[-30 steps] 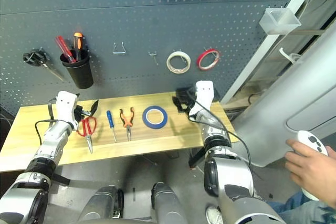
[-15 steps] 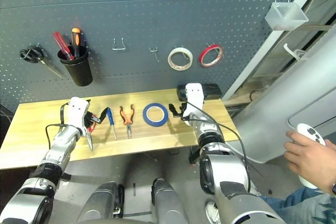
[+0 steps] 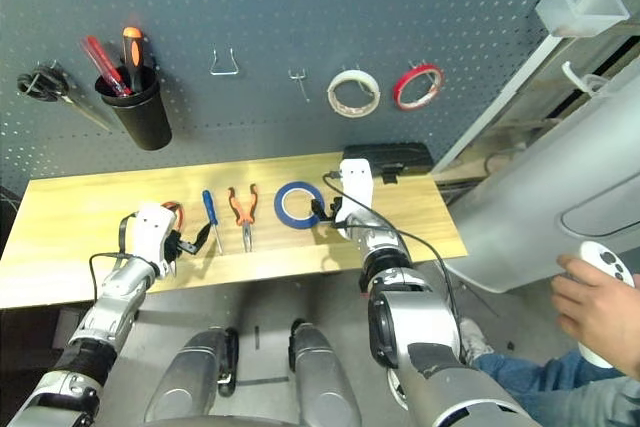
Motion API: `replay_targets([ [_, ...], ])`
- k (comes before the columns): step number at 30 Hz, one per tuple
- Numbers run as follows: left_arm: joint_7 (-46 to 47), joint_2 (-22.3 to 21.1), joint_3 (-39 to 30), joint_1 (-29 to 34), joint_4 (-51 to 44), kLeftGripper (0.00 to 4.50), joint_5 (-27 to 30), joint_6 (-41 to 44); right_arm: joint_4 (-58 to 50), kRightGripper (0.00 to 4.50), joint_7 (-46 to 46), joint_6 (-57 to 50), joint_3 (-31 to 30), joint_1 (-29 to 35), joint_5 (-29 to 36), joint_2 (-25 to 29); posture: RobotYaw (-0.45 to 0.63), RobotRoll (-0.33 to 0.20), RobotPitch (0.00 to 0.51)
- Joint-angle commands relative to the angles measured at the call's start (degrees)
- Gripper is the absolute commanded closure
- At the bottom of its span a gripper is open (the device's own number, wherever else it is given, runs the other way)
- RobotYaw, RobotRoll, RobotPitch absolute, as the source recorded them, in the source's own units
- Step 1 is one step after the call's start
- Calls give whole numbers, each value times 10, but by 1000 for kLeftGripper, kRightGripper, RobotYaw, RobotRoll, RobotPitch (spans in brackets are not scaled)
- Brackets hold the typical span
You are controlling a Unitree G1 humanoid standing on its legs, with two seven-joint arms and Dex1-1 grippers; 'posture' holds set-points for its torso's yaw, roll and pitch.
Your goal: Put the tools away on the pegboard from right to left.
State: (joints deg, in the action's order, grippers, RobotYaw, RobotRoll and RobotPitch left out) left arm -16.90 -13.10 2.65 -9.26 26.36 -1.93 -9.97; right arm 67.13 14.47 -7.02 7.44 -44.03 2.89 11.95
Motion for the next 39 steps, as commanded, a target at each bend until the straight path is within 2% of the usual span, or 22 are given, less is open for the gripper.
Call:
replay_targets([
  [1, -3, 1, 6, 16, -21, 18, -3, 18, 16, 0, -16, -7, 4, -3, 0, -5, 89, 0, 286],
  [7, -3, 0, 6, 20, -35, 18, -1, 29, 30, 0, -47, -24, 29, -13, 20, -12, 93, 0, 289],
  [8, -3, -1, 6, 21, -37, 5, -1, 30, 30, 187, -50, -28, 35, -13, 25, -14, 94, 0, 288],
  [10, -4, -3, 5, 22, -39, 0, 0, 33, 31, 637, -56, -37, 45, -15, 33, -18, 94, 0, 288],
  [21, -5, -8, 3, 38, -67, 0, 3, 49, 48, 4410, -66, -59, 62, -28, 49, -35, 109, 0, 313],
  [25, -5, -10, 3, 44, -76, 0, 3, 55, 53, 4467, -67, -61, 61, -32, 50, -38, 114, 0, 317],
  [27, -6, -11, 2, 48, -81, 0, 4, 58, 54, 4060, -68, -63, 61, -34, 50, -40, 115, 0, 319],
  [29, -6, -12, 2, 49, -84, 0, 4, 60, 54, 3453, -69, -64, 60, -35, 49, -41, 114, 0, 318],
  [31, -6, -12, 1, 48, -83, 0, 4, 61, 54, 3565, -69, -64, 60, -36, 49, -42, 112, 0, 315],
  [33, -6, -12, 1, 45, -81, 0, 4, 62, 53, 3943, -67, -65, 59, -37, 49, -43, 110, 0, 315],
  [35, -5, -12, 1, 43, -80, 0, 4, 62, 51, 3901, -65, -66, 58, -37, 49, -43, 108, 0, 315],
  [36, -5, -12, 1, 42, -79, 0, 4, 62, 50, 3759, -65, -67, 58, -37, 49, -43, 107, 0, 315],
  [39, -5, -12, 1, 41, -78, 0, 5, 62, 49, 2838, -63, -68, 58, -35, 49, -43, 102, 0, 315],
])
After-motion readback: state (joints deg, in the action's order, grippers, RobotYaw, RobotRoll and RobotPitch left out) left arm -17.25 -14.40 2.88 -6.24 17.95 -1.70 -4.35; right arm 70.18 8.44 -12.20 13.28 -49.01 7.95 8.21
